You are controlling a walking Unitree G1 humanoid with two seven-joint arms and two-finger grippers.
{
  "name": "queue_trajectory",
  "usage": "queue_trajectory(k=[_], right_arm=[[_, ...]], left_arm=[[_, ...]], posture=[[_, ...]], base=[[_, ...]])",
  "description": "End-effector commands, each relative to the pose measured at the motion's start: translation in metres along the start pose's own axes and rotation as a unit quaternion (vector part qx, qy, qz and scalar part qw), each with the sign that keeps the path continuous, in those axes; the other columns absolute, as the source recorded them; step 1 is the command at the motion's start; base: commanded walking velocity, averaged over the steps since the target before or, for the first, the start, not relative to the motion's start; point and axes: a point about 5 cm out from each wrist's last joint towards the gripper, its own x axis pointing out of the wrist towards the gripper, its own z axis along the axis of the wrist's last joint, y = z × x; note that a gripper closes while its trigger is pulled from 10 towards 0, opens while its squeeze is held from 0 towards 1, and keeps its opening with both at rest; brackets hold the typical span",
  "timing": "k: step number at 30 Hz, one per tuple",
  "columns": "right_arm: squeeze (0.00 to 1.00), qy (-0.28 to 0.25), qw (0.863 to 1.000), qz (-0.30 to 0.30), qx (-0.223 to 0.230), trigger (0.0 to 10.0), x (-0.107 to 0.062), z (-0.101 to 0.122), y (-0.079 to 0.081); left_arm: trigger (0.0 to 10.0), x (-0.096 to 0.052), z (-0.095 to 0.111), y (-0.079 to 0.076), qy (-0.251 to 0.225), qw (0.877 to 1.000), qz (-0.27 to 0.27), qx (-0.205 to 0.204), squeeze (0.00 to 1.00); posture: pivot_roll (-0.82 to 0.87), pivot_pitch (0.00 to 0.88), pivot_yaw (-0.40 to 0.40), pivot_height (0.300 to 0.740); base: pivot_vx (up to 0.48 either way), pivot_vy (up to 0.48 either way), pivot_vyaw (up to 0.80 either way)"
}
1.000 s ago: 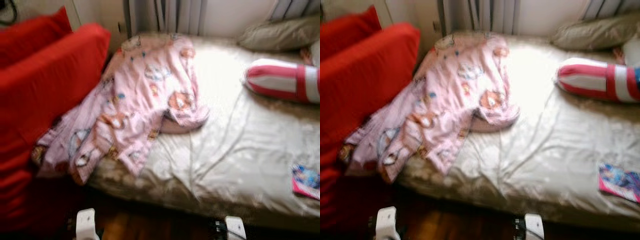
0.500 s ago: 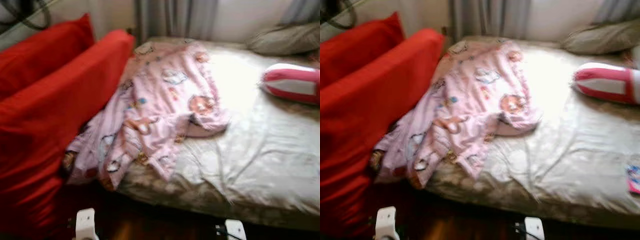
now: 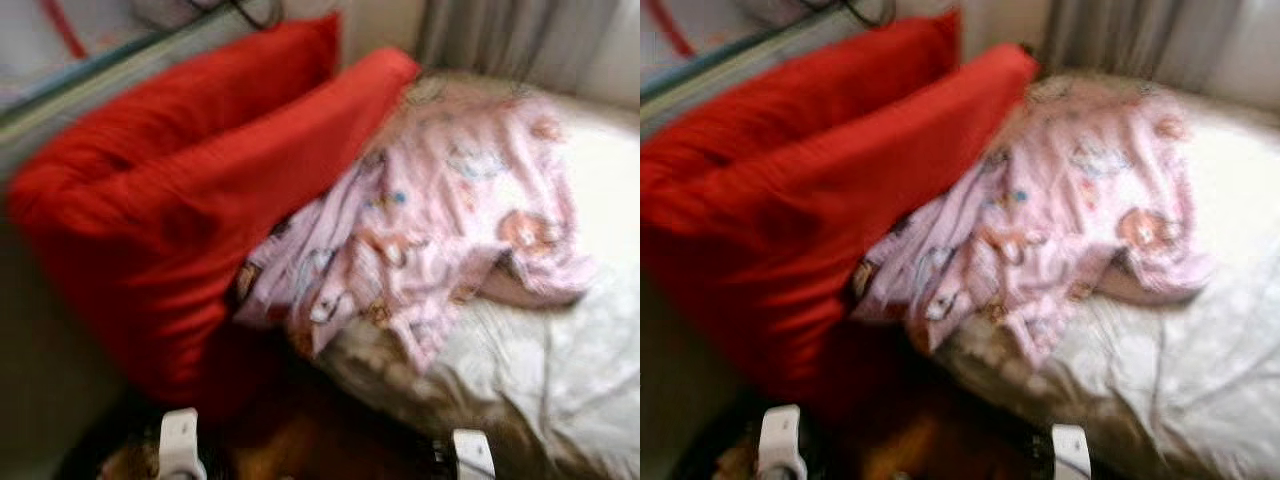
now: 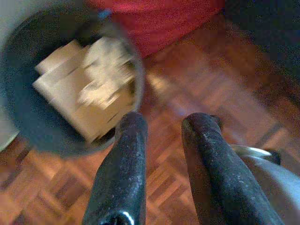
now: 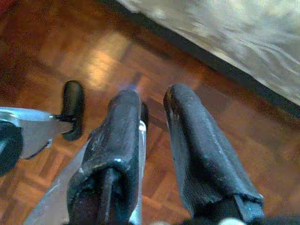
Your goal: Clean up the room
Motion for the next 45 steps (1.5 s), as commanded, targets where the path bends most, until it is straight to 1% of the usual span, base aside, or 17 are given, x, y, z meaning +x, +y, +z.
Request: queue_trajectory(k=[1,3,5,6,15,17,18,19,20,35,36,38,40,42,43,44,45], right_arm=[[0.0,0.018,1.0,-0.005,0.011,10.0,-0.002,-0.011,-0.002],[0.0,0.018,1.0,-0.005,0.011,10.0,-0.002,-0.011,-0.002],[0.0,0.014,1.0,-0.009,0.024,10.0,-0.002,-0.01,-0.003],[0.0,0.01,0.999,-0.015,0.032,10.0,-0.002,-0.008,-0.004],[0.0,-0.004,0.999,-0.025,0.039,10.0,-0.001,-0.001,-0.01],[0.0,-0.008,0.998,-0.027,0.052,10.0,-0.001,0.0,-0.01],[0.11,-0.013,0.998,-0.029,0.058,10.0,-0.001,0.001,-0.011],[0.11,-0.013,0.998,-0.029,0.058,10.0,-0.001,0.001,-0.011],[1.0,-0.012,0.998,-0.032,0.054,10.0,-0.001,0.001,-0.012],[1.0,-0.011,0.998,-0.025,0.059,10.0,-0.001,0.002,-0.01],[1.0,-0.014,0.998,-0.015,0.064,10.0,-0.001,0.002,-0.008],[1.0,-0.014,0.998,-0.017,0.054,10.0,-0.001,0.003,-0.008],[1.0,-0.014,0.998,-0.02,0.059,10.0,-0.001,0.003,-0.009],[1.0,-0.013,0.998,-0.024,0.057,10.0,-0.001,0.003,-0.01],[1.0,-0.014,0.998,-0.03,0.049,10.0,-0.001,0.003,-0.011],[0.0,-0.012,0.998,-0.033,0.058,10.0,-0.001,0.003,-0.012],[0.0,-0.011,0.997,-0.034,0.066,10.0,-0.001,0.003,-0.012]], left_arm=[[10.0,-0.002,-0.011,0.001,0.018,1.0,0.002,0.002,0.0],[10.0,-0.002,-0.01,0.0,0.016,1.0,0.0,-0.002,0.0],[10.0,-0.002,-0.009,-0.001,0.014,1.0,-0.003,-0.003,0.0],[10.0,-0.002,-0.008,-0.002,0.012,1.0,-0.006,0.001,0.0],[10.0,-0.001,-0.008,-0.006,0.014,1.0,-0.014,0.014,0.0],[10.0,-0.002,-0.009,-0.006,0.015,1.0,-0.015,0.015,0.0],[10.0,-0.002,-0.009,-0.006,0.015,1.0,-0.015,0.014,0.0],[10.0,-0.002,-0.009,-0.006,0.015,1.0,-0.015,0.014,0.0],[10.0,-0.002,-0.009,-0.006,0.015,1.0,-0.014,0.013,0.0],[10.0,-0.002,-0.009,-0.01,0.016,1.0,-0.021,0.018,0.0],[10.0,-0.002,-0.009,-0.01,0.016,1.0,-0.021,0.018,0.0],[10.0,-0.002,-0.01,-0.01,0.015,1.0,-0.021,0.017,0.0],[10.0,-0.002,-0.01,-0.01,0.015,1.0,-0.021,0.016,0.0],[10.0,-0.002,-0.01,-0.011,0.015,0.999,-0.025,0.025,0.0],[10.0,-0.002,-0.009,-0.012,0.015,0.999,-0.029,0.031,0.0],[10.0,-0.002,-0.009,-0.013,0.014,0.999,-0.03,0.031,0.0],[10.0,-0.002,-0.01,-0.013,0.014,0.999,-0.03,0.031,0.0]], posture=[[0.05,0.168,0.004,0.74],[0.05,0.17,0.004,0.74],[0.05,0.174,0.003,0.74],[0.05,0.174,0.001,0.74],[0.05,0.182,-0.004,0.74],[0.05,0.184,-0.006,0.74],[0.05,0.184,-0.006,0.74],[0.05,0.184,-0.006,0.74],[0.05,0.186,-0.007,0.74],[0.05,0.198,-0.009,0.74],[0.05,0.197,-0.012,0.74],[0.05,0.197,-0.012,0.74],[0.05,0.199,-0.012,0.74],[0.05,0.198,-0.013,0.74],[0.05,0.198,-0.015,0.74],[0.05,0.197,-0.016,0.74],[0.05,0.196,-0.017,0.74]], base=[[0.0,0.0,0.8],[0.0,0.0,0.8],[0.0,0.0,0.0],[0.0,0.0,0.0],[0.0,0.0,0.0],[0.0,0.0,0.0],[0.0,0.0,0.0],[0.0,0.0,0.0],[0.0,0.0,0.0],[0.0,0.0,0.0],[0.0,0.0,0.0],[0.0,0.0,0.0],[0.0,0.0,0.0],[0.0,0.0,0.0],[0.0,0.0,0.0],[0.0,0.0,0.0],[0.0,0.0,0.0]])
